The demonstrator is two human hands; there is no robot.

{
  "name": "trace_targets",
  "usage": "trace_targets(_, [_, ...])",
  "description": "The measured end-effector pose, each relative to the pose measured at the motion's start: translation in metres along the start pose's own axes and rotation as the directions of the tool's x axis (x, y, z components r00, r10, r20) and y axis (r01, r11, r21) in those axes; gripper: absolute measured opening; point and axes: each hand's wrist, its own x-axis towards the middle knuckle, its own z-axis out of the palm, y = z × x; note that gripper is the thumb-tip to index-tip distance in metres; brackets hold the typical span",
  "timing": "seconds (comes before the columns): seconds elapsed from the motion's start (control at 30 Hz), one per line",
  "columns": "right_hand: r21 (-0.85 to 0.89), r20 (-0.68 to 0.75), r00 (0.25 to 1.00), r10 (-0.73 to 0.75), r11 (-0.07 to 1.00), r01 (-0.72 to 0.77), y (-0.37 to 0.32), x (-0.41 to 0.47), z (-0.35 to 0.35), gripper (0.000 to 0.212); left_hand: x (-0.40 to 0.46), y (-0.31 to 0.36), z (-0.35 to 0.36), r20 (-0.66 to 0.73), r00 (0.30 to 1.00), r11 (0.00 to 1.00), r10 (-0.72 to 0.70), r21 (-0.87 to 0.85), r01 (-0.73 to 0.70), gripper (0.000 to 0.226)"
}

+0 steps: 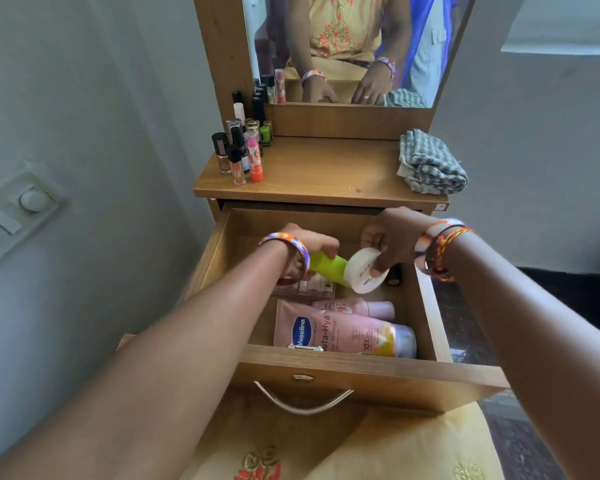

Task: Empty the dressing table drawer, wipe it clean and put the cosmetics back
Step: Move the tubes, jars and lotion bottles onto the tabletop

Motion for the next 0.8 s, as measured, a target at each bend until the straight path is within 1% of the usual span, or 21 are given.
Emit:
trace_targets(0.07, [0.109, -0.052, 0.999, 0.005, 0.994, 0.000, 0.001, -0.006, -0.012, 0.033, -0.005, 0.004, -0.015, 0.037, 0.999, 0.998, 0.021, -0.054, -0.019, 0.015])
trace_targets(0.13, [0.306, -0.079, 0.996, 0.028, 0.952, -0.003, 0.002, -0.012, -0.027, 0.023, -0.012, 0.013, -0.030, 0.061, 0.994, 0.990, 0.087, -0.118, -0.080, 0.010])
trace_targets(0.17, [0.420, -0.095, 0.994, 0.053, 0.907, -0.009, 0.002, -0.015, -0.035, 0.021, -0.016, 0.019, -0.036, 0.059, 0.988, 0.981, 0.140, -0.143, -0.131, 0.009])
trace_targets(0.2, [0.526, -0.121, 0.988, 0.096, 0.850, -0.018, 0.003, -0.017, -0.042, 0.021, -0.020, 0.026, -0.041, 0.050, 0.978, 0.966, 0.201, -0.174, -0.189, 0.007])
trace_targets(0.27, [0.721, -0.195, 0.956, 0.221, 0.692, -0.013, 0.004, -0.019, -0.052, 0.019, -0.026, 0.041, -0.048, -0.012, 0.942, 0.913, 0.334, -0.245, -0.327, 0.012])
trace_targets(0.33, [0.849, -0.259, 0.890, 0.376, 0.528, 0.024, 0.004, -0.019, -0.055, 0.021, -0.029, 0.054, -0.052, -0.103, 0.894, 0.850, 0.435, -0.280, -0.446, 0.020])
trace_targets(0.4, [0.902, -0.286, 0.807, 0.517, 0.430, 0.043, 0.004, -0.015, -0.052, 0.024, -0.028, 0.063, -0.050, -0.162, 0.866, 0.804, 0.474, -0.321, -0.500, 0.021])
trace_targets(0.47, [0.926, -0.273, 0.738, 0.617, 0.376, 0.028, 0.004, -0.008, -0.045, 0.026, -0.024, 0.070, -0.045, -0.230, 0.839, 0.768, 0.492, -0.339, -0.543, 0.022])
trace_targets(0.53, [0.952, -0.239, 0.709, 0.664, 0.302, 0.039, 0.004, 0.000, -0.035, 0.028, -0.018, 0.075, -0.040, -0.306, 0.807, 0.737, 0.505, -0.333, -0.588, 0.027])
trace_targets(0.6, [0.966, -0.232, 0.687, 0.688, 0.243, 0.083, 0.004, 0.009, -0.025, 0.031, -0.013, 0.080, -0.037, -0.373, 0.775, 0.707, 0.510, -0.332, -0.625, 0.031])
trace_targets(0.7, [0.960, -0.273, 0.630, 0.727, 0.251, 0.126, 0.001, 0.019, -0.016, 0.033, -0.006, 0.086, -0.034, -0.435, 0.733, 0.664, 0.523, -0.331, -0.670, 0.035])
trace_targets(0.8, [0.957, -0.286, 0.616, 0.734, 0.250, 0.147, -0.004, 0.025, -0.013, 0.029, 0.004, 0.091, -0.032, -0.453, 0.708, 0.657, 0.542, -0.297, -0.693, 0.038])
